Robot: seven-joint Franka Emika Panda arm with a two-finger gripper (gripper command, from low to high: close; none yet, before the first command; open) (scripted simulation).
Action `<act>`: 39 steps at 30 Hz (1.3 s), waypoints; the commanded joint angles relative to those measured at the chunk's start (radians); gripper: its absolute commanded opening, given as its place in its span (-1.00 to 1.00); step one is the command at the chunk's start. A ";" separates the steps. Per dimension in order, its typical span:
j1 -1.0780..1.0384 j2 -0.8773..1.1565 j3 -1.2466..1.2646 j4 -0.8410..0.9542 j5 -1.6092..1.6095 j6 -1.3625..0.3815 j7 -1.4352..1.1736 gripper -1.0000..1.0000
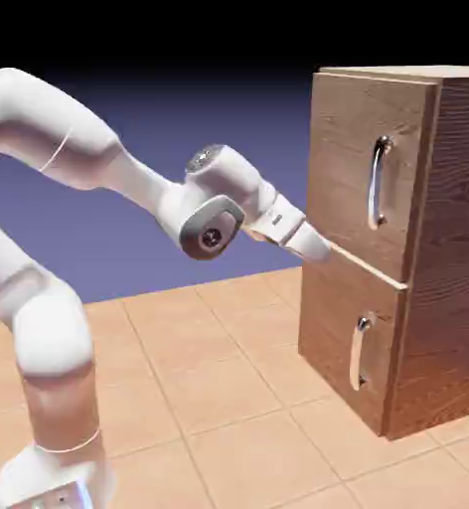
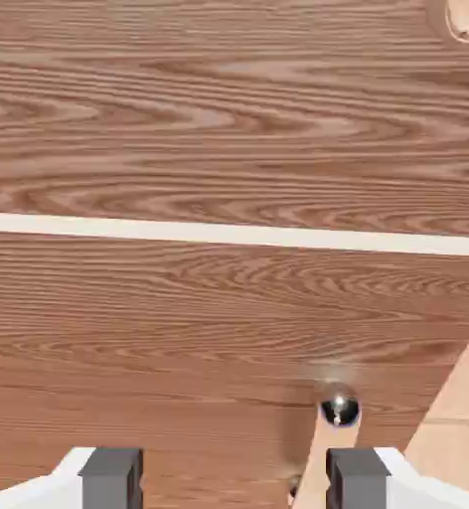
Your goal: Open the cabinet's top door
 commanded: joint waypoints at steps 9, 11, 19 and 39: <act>-0.309 0.319 0.320 0.046 -0.391 -0.078 -0.284 0.00; -0.378 0.390 0.392 0.056 -0.478 -0.096 -0.347 0.00; -0.653 0.673 0.676 0.097 -0.826 -0.166 -0.600 0.00; -1.340 1.382 1.389 0.198 -1.696 -0.340 -1.232 0.00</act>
